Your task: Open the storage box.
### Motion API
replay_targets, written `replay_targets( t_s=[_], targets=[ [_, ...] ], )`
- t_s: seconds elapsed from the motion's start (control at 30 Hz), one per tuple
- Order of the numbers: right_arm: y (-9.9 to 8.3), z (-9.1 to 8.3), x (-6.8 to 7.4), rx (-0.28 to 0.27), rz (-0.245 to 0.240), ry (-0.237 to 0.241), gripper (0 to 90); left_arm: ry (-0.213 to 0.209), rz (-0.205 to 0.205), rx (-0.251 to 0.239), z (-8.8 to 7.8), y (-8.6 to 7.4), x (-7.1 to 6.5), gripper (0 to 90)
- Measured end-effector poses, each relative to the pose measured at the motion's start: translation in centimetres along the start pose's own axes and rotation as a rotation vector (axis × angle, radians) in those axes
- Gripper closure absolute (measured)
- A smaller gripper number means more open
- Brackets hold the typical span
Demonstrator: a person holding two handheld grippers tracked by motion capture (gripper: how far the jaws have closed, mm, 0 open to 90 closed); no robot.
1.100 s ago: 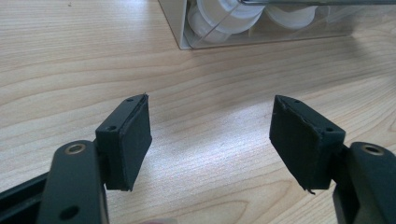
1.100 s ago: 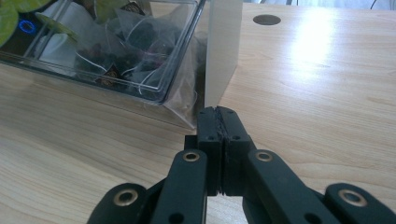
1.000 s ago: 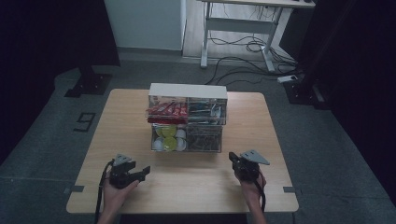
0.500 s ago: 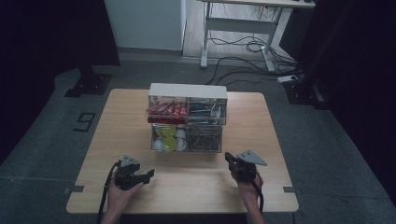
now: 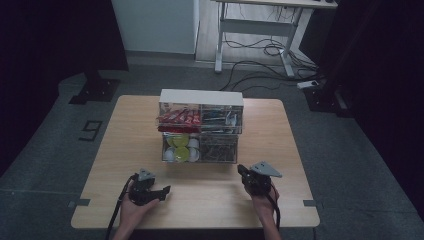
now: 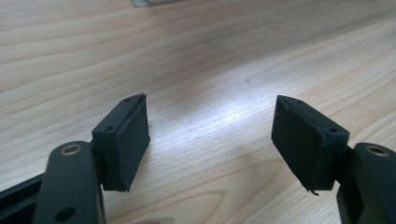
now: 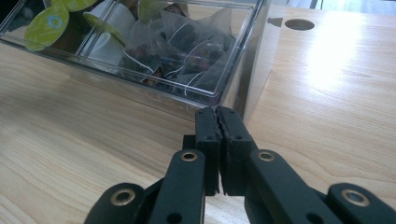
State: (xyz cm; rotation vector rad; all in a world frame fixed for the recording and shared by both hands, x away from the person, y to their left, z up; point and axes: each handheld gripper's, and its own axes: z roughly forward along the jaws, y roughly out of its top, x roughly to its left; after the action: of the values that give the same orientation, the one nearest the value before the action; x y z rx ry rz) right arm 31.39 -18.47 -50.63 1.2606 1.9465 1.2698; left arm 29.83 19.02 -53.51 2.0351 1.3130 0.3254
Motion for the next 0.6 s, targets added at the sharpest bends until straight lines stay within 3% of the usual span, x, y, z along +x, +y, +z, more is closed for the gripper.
replay_targets(
  t_s=[0.6],
  targets=[
    [0.07,0.2,0.77,-0.003,-0.007,0.024,86.6,0.002,-0.012,-0.005,-0.15,0.04,0.32,27.5]
  ],
)
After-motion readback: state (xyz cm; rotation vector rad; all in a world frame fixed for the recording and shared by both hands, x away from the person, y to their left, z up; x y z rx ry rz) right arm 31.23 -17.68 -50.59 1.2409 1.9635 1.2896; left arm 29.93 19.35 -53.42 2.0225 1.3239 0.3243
